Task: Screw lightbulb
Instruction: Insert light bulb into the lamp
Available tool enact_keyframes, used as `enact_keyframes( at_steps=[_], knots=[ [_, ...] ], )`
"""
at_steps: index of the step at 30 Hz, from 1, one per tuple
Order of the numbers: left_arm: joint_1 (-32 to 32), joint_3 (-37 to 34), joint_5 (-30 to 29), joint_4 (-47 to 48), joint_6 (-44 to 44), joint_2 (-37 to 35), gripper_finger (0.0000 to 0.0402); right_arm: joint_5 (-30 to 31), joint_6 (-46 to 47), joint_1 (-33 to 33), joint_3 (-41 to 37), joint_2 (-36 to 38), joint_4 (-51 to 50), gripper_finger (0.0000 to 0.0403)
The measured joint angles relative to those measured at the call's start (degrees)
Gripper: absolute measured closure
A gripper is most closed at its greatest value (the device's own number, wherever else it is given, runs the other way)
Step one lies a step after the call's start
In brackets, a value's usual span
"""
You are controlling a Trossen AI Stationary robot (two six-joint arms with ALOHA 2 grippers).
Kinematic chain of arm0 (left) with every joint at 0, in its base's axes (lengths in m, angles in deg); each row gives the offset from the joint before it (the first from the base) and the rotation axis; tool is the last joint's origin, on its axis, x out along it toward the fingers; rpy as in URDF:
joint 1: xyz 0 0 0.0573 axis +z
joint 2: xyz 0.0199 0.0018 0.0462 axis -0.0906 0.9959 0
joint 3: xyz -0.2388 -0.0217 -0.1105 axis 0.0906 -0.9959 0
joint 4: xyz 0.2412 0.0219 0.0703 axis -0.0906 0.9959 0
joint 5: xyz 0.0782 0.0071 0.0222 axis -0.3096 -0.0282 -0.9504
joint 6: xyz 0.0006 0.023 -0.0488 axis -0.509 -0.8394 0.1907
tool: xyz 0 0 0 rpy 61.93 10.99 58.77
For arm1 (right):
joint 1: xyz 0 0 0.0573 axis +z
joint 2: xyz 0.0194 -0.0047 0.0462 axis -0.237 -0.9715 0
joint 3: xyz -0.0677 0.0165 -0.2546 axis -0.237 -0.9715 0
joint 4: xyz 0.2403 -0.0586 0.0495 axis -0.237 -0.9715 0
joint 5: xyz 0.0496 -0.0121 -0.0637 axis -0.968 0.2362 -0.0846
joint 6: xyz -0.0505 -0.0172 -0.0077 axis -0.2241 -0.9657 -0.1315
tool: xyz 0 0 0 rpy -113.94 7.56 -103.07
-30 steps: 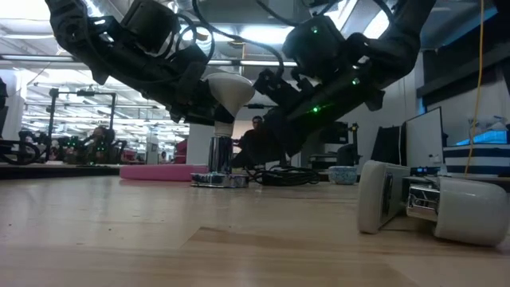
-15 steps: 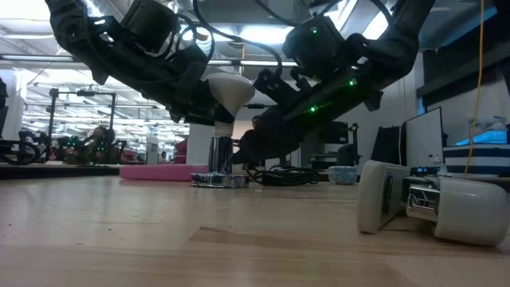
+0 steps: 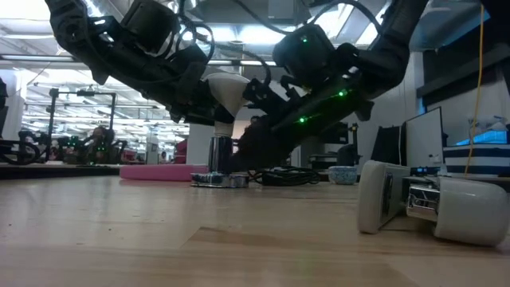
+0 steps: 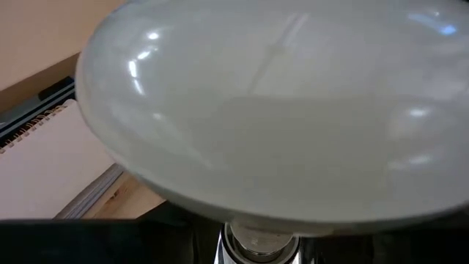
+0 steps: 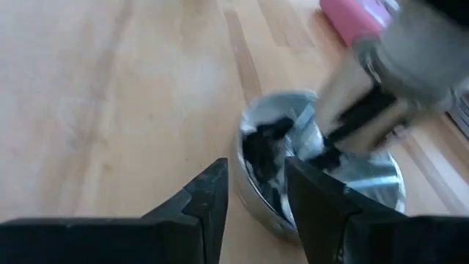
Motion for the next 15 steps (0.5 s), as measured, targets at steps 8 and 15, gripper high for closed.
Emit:
enact_keyframes(
  at_steps=[8, 15],
  knots=[
    [0.0, 0.0, 0.0, -0.02, 0.0, 0.0, 0.0235, 2.4, 0.87, 0.0, 0.88, 0.0, -4.64, 0.0265],
    [0.02, 0.0, -0.02, 0.01, 0.0, 0.0, 0.0235, 5.21, 1.81, 0.09, 0.97, 0.15, -7.07, 0.0265]
  ],
)
